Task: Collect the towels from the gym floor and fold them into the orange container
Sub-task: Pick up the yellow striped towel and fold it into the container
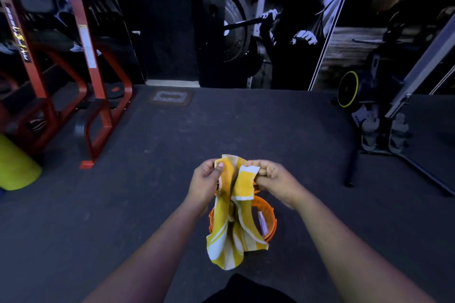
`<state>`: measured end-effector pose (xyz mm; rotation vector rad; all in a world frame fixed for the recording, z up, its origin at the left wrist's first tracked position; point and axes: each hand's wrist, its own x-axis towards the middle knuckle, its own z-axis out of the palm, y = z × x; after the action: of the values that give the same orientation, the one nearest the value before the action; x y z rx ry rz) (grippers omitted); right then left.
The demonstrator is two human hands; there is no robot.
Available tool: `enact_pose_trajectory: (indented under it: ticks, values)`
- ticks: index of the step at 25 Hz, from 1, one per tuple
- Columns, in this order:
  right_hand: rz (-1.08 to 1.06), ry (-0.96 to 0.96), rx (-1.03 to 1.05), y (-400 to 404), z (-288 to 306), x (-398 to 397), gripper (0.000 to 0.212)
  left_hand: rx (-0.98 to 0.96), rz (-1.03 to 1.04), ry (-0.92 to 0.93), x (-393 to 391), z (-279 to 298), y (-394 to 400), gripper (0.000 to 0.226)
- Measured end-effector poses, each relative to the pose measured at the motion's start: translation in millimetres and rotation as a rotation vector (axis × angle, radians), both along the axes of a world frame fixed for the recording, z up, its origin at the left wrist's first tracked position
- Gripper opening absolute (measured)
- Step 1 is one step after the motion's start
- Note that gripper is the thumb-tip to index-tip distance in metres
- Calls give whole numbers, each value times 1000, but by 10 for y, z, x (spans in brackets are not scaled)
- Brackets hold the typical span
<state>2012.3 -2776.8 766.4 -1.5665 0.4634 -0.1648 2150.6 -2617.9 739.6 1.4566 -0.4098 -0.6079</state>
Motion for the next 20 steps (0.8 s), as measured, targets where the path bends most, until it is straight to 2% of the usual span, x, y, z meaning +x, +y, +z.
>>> enact_pose_trajectory:
  ticks: [1, 3, 4, 5, 6, 10, 15, 20]
  values:
    - [-28, -1, -236, 4, -12, 43, 38, 7, -15, -2, -13, 15, 14, 17]
    - [-98, 40, -616, 8, -19, 140, 14, 2, -52, 11, -51, 38, 38, 17]
    - [-129, 70, -753, 0, -10, 177, 11, -8, -75, 25, -80, 53, 40, 17]
    - [-157, 91, -842, -3, -10, 218, 22, -16, -97, 33, -109, 63, 43, 18]
    - [-176, 110, -883, 21, 2, 252, 28, -28, -117, 33, -137, 72, 47, 18]
    - [-240, 103, -922, 169, 26, 378, 31, -115, -163, 10, -229, 72, 52, 23]
    - [-232, 114, -848, 172, 73, 491, 38, -150, -127, -55, -246, 91, 97, 39]
    - [-129, 143, -945, 48, 139, 527, 41, -65, 24, -114, -54, 58, 134, 8]
